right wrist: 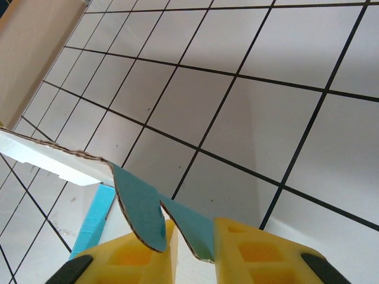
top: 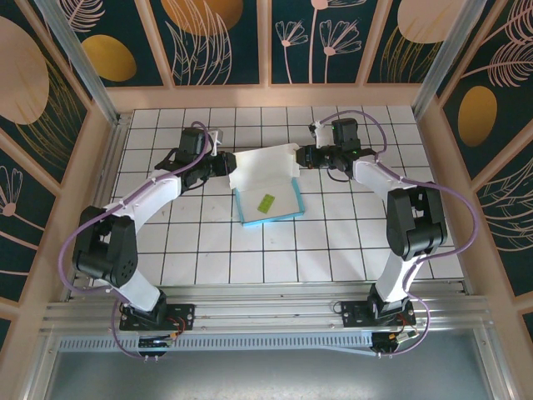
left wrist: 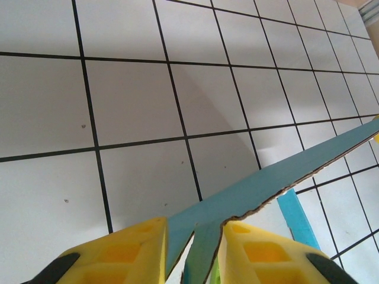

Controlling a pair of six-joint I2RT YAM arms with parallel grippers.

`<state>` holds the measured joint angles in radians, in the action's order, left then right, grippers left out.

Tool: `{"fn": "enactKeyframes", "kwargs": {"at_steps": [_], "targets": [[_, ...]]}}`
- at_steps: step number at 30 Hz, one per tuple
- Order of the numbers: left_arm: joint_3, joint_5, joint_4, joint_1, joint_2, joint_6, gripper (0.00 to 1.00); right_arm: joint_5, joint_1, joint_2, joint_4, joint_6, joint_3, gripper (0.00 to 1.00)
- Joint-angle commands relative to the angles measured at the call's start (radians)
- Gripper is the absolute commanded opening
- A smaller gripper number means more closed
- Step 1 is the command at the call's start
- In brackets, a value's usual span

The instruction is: Fold the paper box

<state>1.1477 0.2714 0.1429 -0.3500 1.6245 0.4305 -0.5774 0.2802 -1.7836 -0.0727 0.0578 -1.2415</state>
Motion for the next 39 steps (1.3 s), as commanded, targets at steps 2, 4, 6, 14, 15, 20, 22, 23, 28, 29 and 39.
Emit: {"fn": "enactKeyframes", "kwargs": {"at_steps": [2,4,6,14,15,20,22,23,28,29,39], "targets": [[0.027,-0.006,0.046,-0.006,0.013,0.012,0.27,-0.011,0.0,-0.005,-0.001,-0.004,-0.017,0.23],[0.026,-0.016,0.052,-0.006,0.005,0.01,0.27,-0.01,0.003,-0.004,0.003,-0.004,-0.016,0.23],[0.024,-0.013,0.052,-0.006,0.002,0.017,0.28,-0.009,0.006,-0.003,0.004,-0.002,-0.016,0.22],[-0.044,0.026,-0.045,-0.007,-0.019,0.121,0.24,0.025,0.027,0.019,0.078,0.093,0.043,0.2],[-0.058,0.024,-0.061,-0.009,-0.023,0.141,0.22,0.032,0.029,0.025,0.09,0.113,0.055,0.2],[-0.107,0.039,-0.124,-0.01,-0.035,0.213,0.21,0.053,0.04,0.058,0.157,0.19,0.12,0.2],[-0.127,0.04,-0.142,-0.01,-0.044,0.23,0.21,0.061,0.045,0.074,0.175,0.203,0.146,0.2],[-0.133,0.039,-0.143,-0.013,-0.047,0.234,0.21,0.065,0.046,0.077,0.18,0.207,0.155,0.2],[-0.169,0.048,-0.18,-0.014,-0.06,0.273,0.22,0.077,0.061,0.096,0.198,0.22,0.19,0.2],[-0.169,0.051,-0.184,-0.014,-0.062,0.28,0.22,0.077,0.064,0.097,0.201,0.221,0.195,0.2],[-0.243,0.056,-0.222,-0.023,-0.095,0.308,0.22,0.086,0.078,0.124,0.229,0.228,0.249,0.2]]}}
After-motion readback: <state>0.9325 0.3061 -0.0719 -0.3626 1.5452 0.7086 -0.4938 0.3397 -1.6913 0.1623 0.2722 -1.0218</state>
